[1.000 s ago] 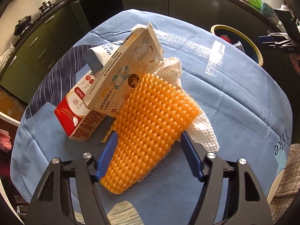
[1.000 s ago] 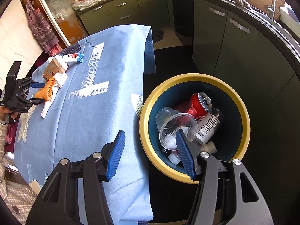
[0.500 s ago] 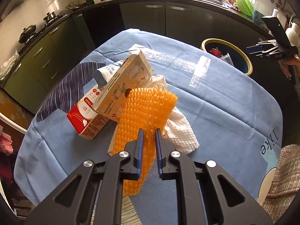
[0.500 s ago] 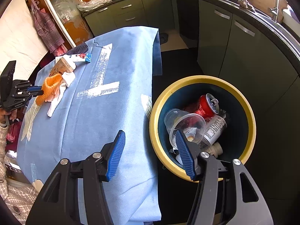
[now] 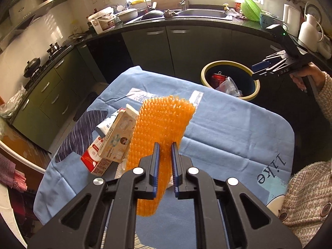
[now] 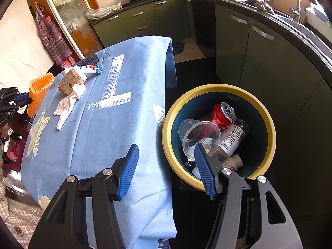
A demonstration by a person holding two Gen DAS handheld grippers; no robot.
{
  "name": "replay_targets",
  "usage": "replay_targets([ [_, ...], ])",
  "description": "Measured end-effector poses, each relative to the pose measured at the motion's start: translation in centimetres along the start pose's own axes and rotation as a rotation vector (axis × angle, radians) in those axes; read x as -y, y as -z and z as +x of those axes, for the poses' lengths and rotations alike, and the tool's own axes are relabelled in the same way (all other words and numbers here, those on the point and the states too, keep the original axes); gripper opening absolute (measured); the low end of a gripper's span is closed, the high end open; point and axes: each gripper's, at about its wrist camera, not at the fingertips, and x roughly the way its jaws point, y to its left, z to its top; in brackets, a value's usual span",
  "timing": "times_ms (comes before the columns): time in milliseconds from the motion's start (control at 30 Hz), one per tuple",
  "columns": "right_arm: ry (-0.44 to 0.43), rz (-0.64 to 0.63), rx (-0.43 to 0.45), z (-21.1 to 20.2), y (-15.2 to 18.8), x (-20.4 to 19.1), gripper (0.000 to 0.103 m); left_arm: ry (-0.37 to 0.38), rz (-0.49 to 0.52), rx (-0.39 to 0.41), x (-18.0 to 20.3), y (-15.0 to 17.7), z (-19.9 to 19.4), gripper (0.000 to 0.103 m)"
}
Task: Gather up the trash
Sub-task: 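Carry the orange sponge over the bin and release it with the left tool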
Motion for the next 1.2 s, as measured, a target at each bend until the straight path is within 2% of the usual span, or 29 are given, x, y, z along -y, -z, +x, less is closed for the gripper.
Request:
replay_targets([
  [233, 0.041, 0.035, 0.079, -4.7, 2.1, 2.5, 0.056, 0.084, 0.116, 0.048, 5.8, -6.0, 0.7, 0.010],
  [433, 0.096, 0.084, 0.120, -8.9, 5.6, 5.4, 0.056, 0.180, 0.239, 0.057, 12.0, -12.4, 4.8, 0.010],
  [633, 0.117, 0.157, 0.133, -11.2, 9.2, 8.9, 0.056, 0.281, 0.294, -0.006, 18.0, -17.6, 11.7, 0.010],
  [733, 0.118, 0.191, 0.134, -11.6, 10.6, 10.3, 0.056, 0.300, 0.306, -0.043, 20.7, -19.4, 15.3, 0.010],
  [900, 0.108, 0.236, 0.133, -11.5, 12.1, 12.1, 0.056, 0.309, 0.266, -0.120, 23.1, -21.5, 20.7, 0.013],
  [1000, 0.101, 0.251, 0.125, -11.2, 12.4, 12.7, 0.056, 0.291, 0.248, -0.134, 23.6, -22.0, 22.5, 0.021],
  [1067, 0.098, 0.253, 0.119, -10.8, 12.6, 12.7, 0.056, 0.281, 0.228, -0.128, 23.4, -22.1, 22.6, 0.042],
  [1100, 0.097, 0.252, 0.117, -10.7, 12.6, 12.7, 0.056, 0.281, 0.218, -0.115, 23.2, -22.1, 22.2, 0.056],
  [1133, 0.095, 0.251, 0.116, -10.6, 12.5, 12.6, 0.056, 0.274, 0.217, -0.099, 23.0, -22.0, 21.7, 0.063],
  [1200, 0.092, 0.244, 0.116, -10.5, 12.1, 12.3, 0.056, 0.252, 0.210, -0.073, 22.3, -21.6, 20.3, 0.069],
])
